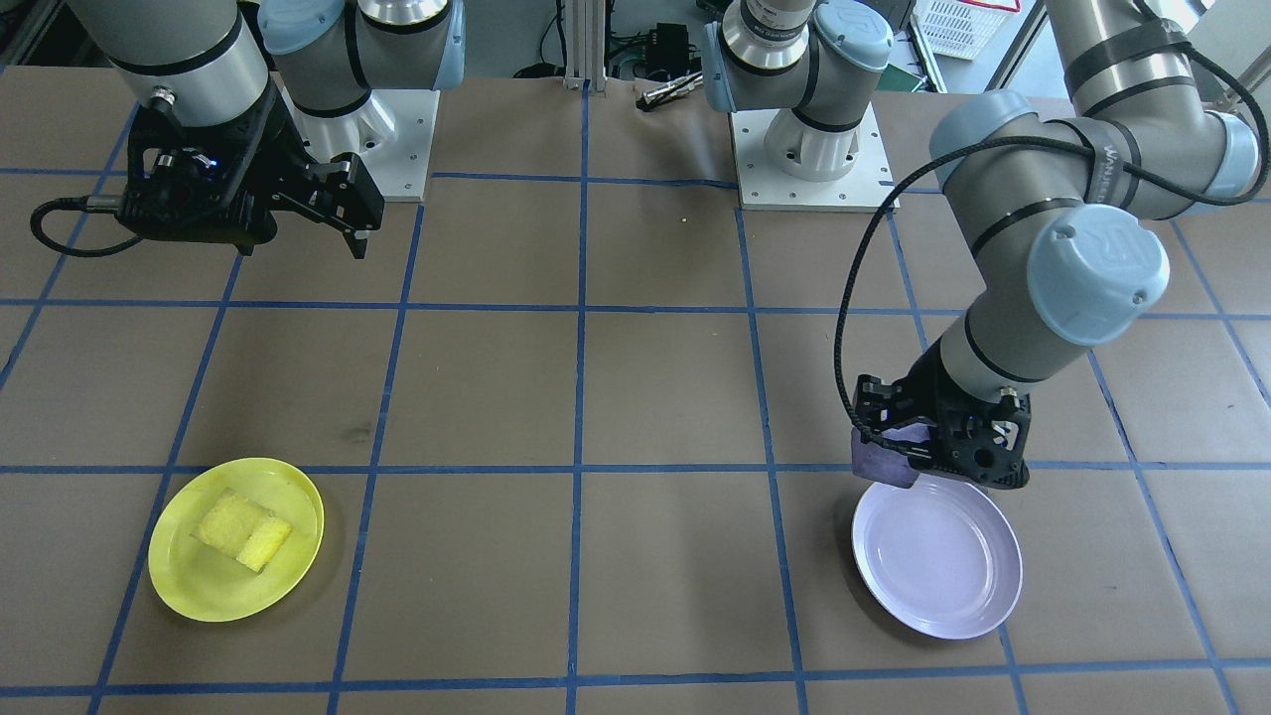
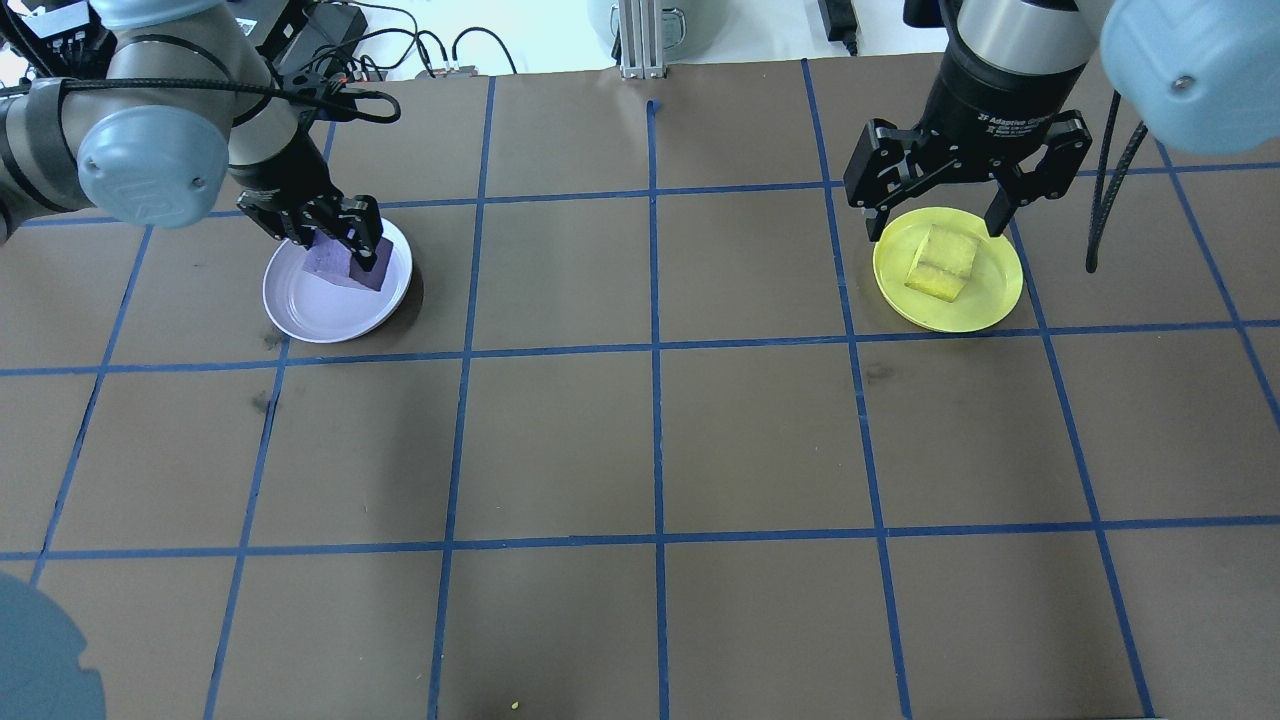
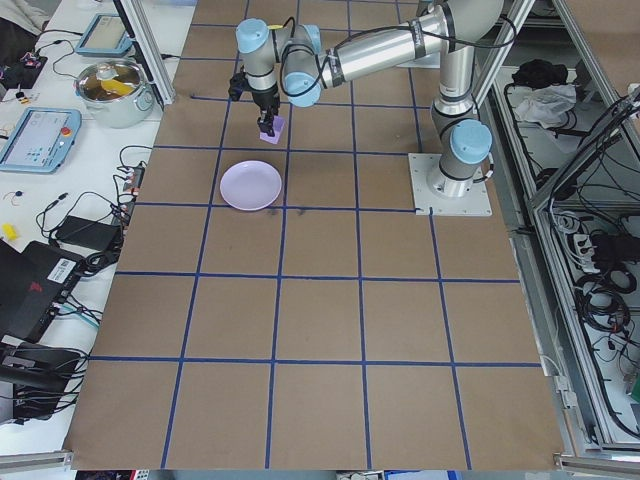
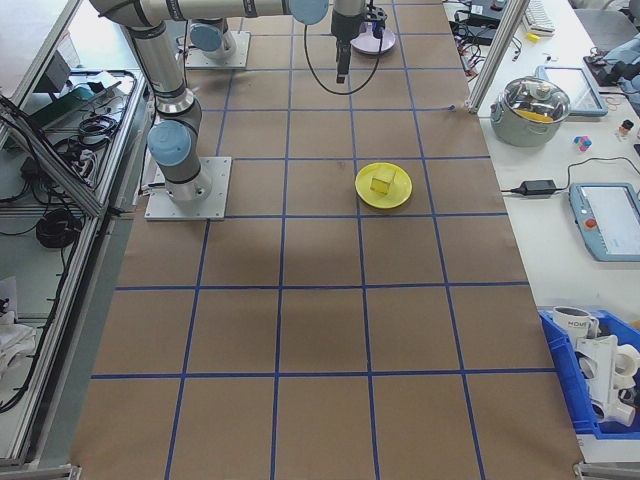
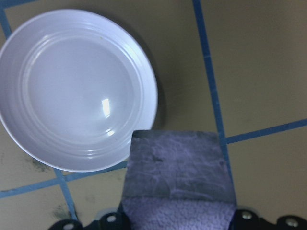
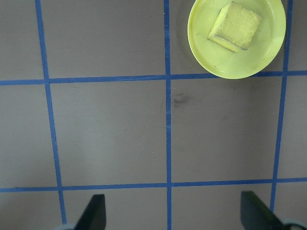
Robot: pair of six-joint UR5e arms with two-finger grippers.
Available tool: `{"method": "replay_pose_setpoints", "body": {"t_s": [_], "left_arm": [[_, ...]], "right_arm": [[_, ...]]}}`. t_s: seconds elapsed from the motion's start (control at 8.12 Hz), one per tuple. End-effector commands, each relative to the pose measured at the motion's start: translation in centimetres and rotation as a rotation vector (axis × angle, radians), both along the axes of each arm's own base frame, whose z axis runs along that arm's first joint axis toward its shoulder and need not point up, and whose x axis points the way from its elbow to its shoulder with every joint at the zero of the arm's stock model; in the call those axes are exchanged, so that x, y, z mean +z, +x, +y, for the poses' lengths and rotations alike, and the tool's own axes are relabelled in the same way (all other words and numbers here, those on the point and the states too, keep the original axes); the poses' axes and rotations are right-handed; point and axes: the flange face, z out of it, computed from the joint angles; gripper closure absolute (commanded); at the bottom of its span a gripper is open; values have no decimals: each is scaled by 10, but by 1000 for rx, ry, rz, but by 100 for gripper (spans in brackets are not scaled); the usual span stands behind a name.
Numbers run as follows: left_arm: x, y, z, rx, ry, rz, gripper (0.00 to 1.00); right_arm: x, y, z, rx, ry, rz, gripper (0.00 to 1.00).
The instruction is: Sort blocks by color into plates
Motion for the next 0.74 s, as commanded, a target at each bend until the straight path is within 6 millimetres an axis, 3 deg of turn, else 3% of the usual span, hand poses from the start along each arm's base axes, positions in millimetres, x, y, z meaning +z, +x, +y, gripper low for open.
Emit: {"method": "replay_pose_setpoints", "body": {"t_s": [0.0, 0.25, 0.37, 0.49, 0.62], "left_arm": [[-46, 66, -31, -75, -40, -26, 100], [-87, 96, -44, -64, -33, -23, 100], [-98, 102, -46, -57, -18, -19, 100], [-108, 102, -47, -55, -2, -14, 88], [-115, 102, -47, -52, 9, -12, 22]], "right_arm": [[0, 1, 0, 1, 0, 0, 0], [0, 0, 0, -2, 0, 0, 0], [0, 1, 0, 1, 0, 0, 0], [0, 0, 0, 0, 0, 0, 0], [0, 0, 0, 0, 0, 0, 0]]}}
